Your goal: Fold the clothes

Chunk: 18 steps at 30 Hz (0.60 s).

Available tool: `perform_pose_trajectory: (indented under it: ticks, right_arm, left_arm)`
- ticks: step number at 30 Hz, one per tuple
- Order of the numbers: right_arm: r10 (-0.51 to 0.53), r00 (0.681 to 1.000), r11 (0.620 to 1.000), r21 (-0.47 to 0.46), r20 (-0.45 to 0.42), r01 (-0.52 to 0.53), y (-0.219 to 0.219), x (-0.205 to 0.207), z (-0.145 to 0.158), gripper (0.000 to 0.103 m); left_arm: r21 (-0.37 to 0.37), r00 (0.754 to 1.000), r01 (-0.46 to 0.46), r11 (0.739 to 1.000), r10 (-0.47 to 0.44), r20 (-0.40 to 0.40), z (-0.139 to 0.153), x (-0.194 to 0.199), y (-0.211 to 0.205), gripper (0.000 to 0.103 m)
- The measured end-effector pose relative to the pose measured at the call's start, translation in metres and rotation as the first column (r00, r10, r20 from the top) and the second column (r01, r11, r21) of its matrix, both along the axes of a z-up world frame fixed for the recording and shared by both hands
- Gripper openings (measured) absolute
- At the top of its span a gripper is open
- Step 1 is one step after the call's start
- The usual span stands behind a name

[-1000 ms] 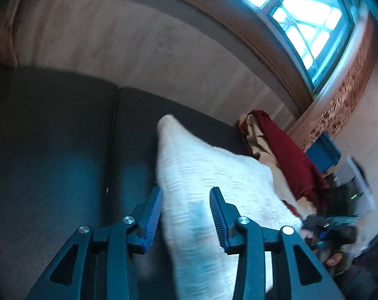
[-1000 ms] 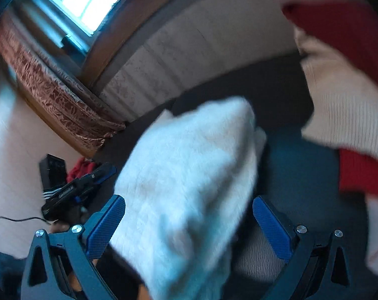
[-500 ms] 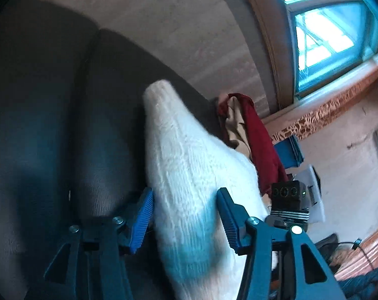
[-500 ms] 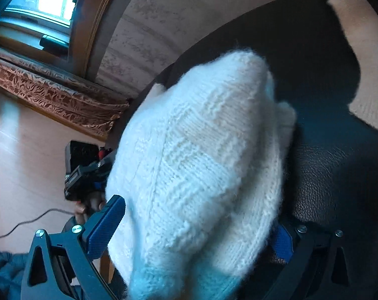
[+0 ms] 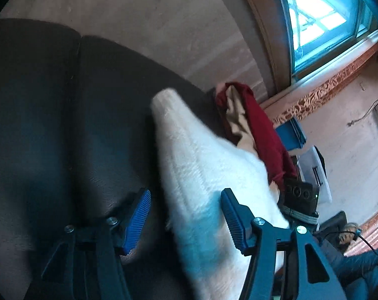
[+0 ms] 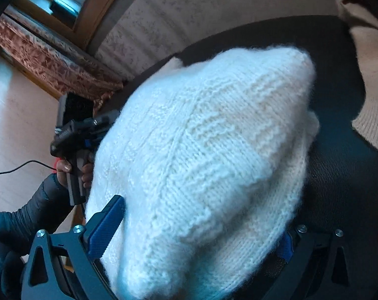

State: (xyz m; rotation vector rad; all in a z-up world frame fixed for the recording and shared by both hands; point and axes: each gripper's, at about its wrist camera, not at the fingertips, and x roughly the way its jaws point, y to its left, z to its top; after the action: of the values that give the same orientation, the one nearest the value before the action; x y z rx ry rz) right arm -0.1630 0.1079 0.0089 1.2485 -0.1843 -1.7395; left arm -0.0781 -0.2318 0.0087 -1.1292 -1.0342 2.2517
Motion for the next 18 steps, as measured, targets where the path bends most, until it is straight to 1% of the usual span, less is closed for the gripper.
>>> perform_pose_trajectory:
  ticks: [1,3,5,6,7,9,11,12,13,15,16,17,18]
  right_arm:
    - [-0.011,1.000,1.000,-0.024,-0.004,0.011,0.004,0.001,-0.001,0.103]
    - [-0.018,1.000,0.999,-0.052,-0.009,0.017,0.009,0.004,-0.001,0.103]
    - [-0.030,1.000,0.997,-0.074,0.008,0.030,0.013,0.004,0.000,0.103]
    - [-0.041,0.999,0.995,-0.087,0.020,0.043,0.015,0.004,0.000,0.103]
    - [-0.042,0.999,0.995,-0.085,0.012,0.043,0.016,0.005,0.000,0.103]
    - [-0.030,0.999,0.998,-0.064,-0.022,0.028,0.015,0.010,0.002,0.103]
    - [-0.024,0.999,0.999,-0.037,-0.049,0.022,0.015,0.014,0.004,0.103]
    - [-0.028,0.998,0.999,-0.021,-0.055,0.026,0.015,0.015,0.005,0.103]
    - [-0.039,0.997,0.999,0.001,-0.060,0.039,0.013,0.015,0.007,0.099]
    - [-0.053,0.995,0.996,0.062,-0.084,0.058,0.005,0.019,0.011,0.090]
    - [-0.057,0.995,0.996,0.065,-0.078,0.062,0.005,0.021,0.012,0.081]
    - [-0.060,0.996,0.996,0.057,-0.066,0.064,0.007,0.023,0.013,0.075]
    - [-0.061,0.997,0.997,0.040,-0.041,0.062,0.008,0.026,0.013,0.072]
  left_arm:
    - [0.038,1.000,0.017,0.999,-0.018,0.016,-0.004,-0.004,0.001,0.060]
    - [0.042,0.999,0.032,0.999,-0.032,0.008,-0.006,-0.009,0.007,0.063]
    - [0.051,0.999,0.043,0.998,-0.042,-0.005,-0.007,-0.017,0.017,0.067]
    - [0.039,0.999,0.039,0.998,-0.038,-0.010,-0.005,-0.021,0.022,0.070]
    - [0.023,0.999,0.037,0.999,-0.036,-0.007,-0.003,-0.022,0.026,0.072]
    - [-0.008,0.999,0.034,0.999,-0.034,0.000,0.000,-0.023,0.033,0.073]
    - [-0.028,0.999,0.038,0.999,-0.038,0.019,0.002,-0.022,0.039,0.066]
    - [-0.040,0.999,0.029,0.999,-0.029,0.018,0.004,-0.019,0.042,0.056]
    - [-0.053,1.000,0.018,0.998,-0.017,0.014,0.005,-0.015,0.044,0.052]
    - [-0.090,1.000,-0.011,0.996,0.010,-0.004,0.013,-0.001,0.049,0.048]
    - [-0.106,0.999,-0.030,0.994,0.029,-0.015,0.018,0.008,0.051,0.046]
    - [-0.118,0.999,-0.049,0.992,0.046,-0.028,0.023,0.018,0.052,0.046]
    - [-0.122,0.996,-0.081,0.989,0.076,-0.045,0.028,0.034,0.050,0.045]
